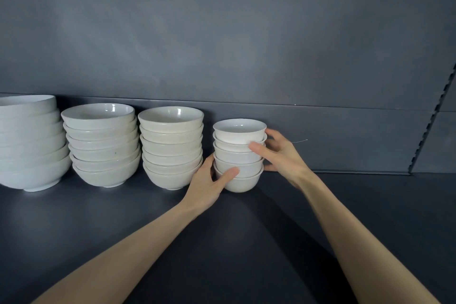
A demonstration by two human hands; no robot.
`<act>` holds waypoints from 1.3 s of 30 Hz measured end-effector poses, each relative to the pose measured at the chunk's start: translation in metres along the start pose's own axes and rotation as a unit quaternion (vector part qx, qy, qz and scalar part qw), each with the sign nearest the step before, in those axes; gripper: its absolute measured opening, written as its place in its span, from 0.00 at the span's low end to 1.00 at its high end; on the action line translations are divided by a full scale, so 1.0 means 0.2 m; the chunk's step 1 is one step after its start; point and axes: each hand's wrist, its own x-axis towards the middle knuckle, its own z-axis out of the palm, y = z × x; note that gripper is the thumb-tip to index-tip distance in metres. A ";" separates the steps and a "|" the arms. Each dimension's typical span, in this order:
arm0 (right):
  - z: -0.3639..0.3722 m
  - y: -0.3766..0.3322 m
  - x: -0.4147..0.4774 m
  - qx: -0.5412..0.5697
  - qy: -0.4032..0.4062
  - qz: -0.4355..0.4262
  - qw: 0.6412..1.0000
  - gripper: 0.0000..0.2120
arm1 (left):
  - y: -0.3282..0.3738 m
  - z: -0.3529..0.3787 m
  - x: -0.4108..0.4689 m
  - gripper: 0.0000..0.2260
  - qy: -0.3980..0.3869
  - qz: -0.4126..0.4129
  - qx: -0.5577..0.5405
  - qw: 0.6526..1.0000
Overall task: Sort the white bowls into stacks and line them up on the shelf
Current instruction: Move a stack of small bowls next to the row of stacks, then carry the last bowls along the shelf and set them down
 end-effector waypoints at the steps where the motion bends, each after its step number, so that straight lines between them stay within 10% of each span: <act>1: 0.00 0.00 0.00 0.000 0.000 0.001 1.000 0.24 | 0.00 0.00 0.00 0.26 0.001 0.000 0.003 1.000; 20: -0.10 -0.16 -0.08 -0.202 -0.051 0.049 0.977 0.37 | 0.21 -0.08 -0.13 0.12 0.007 -0.063 0.243 0.968; 39: -0.94 -0.65 -0.87 -0.563 0.102 0.126 0.810 0.30 | 1.07 0.61 -0.04 0.27 -0.228 0.184 0.420 0.859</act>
